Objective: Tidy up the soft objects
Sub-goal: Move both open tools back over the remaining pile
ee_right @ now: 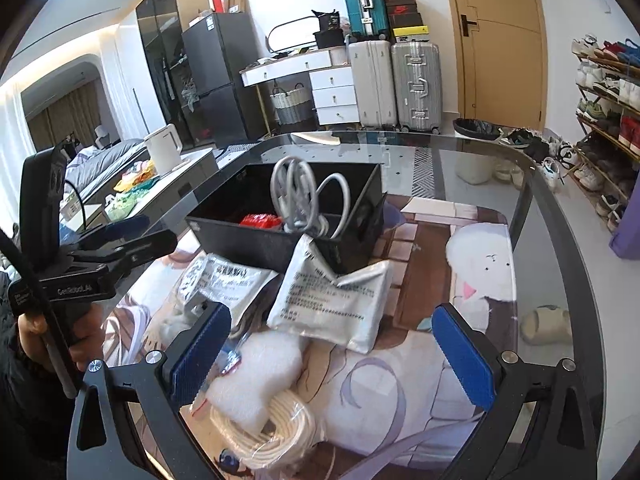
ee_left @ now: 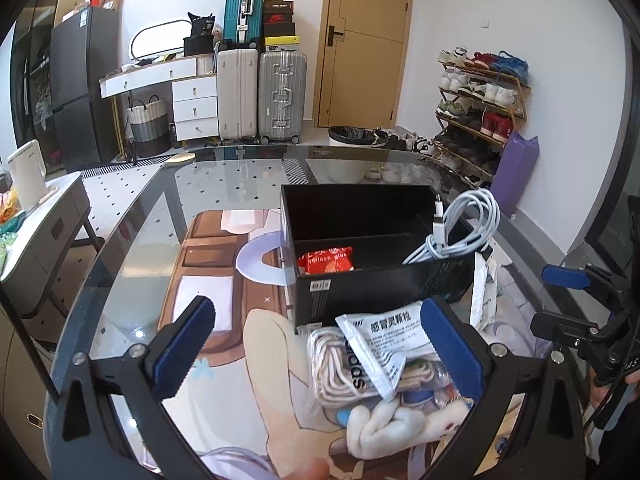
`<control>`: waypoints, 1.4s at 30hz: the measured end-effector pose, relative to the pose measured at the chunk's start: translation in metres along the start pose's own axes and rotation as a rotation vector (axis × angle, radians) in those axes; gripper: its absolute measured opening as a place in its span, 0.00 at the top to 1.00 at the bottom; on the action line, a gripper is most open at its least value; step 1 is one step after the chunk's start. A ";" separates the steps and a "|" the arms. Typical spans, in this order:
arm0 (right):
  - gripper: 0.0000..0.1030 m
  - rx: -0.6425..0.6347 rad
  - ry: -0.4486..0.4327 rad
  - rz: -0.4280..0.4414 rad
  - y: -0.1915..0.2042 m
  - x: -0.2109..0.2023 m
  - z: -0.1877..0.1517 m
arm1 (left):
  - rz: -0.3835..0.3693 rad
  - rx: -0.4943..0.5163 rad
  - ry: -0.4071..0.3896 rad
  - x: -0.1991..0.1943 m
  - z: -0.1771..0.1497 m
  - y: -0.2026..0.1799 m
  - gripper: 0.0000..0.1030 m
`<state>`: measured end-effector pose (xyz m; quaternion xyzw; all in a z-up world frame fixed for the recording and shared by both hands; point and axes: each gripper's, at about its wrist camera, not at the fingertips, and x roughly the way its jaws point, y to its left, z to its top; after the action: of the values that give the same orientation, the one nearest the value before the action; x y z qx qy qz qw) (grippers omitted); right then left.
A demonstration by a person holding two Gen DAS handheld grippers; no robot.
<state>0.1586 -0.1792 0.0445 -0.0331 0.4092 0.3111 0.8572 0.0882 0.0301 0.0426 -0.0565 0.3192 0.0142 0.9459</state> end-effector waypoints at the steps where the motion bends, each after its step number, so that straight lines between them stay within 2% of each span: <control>1: 0.01 -0.005 0.005 0.000 0.001 0.000 -0.001 | 0.008 0.003 0.004 0.000 -0.002 0.000 0.00; 7: 0.01 -0.020 0.028 0.004 0.007 0.001 -0.013 | 0.024 0.001 0.024 0.002 -0.010 0.003 0.00; 15: 0.01 -0.036 0.065 0.020 0.017 0.003 -0.024 | 0.003 0.006 0.040 -0.002 -0.017 0.001 0.00; 21: 0.01 -0.056 0.095 0.031 0.026 0.012 -0.028 | 0.004 0.049 0.056 -0.007 -0.026 -0.005 0.00; 32: 0.01 -0.068 0.150 -0.014 0.027 0.030 -0.033 | -0.038 0.072 0.093 -0.009 -0.027 -0.012 0.00; 42: 0.01 -0.053 0.159 -0.026 0.018 0.030 -0.036 | -0.071 0.112 0.120 -0.008 -0.032 -0.026 0.00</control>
<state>0.1387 -0.1609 0.0026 -0.0857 0.4670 0.3069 0.8248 0.0641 0.0002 0.0250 -0.0154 0.3734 -0.0406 0.9266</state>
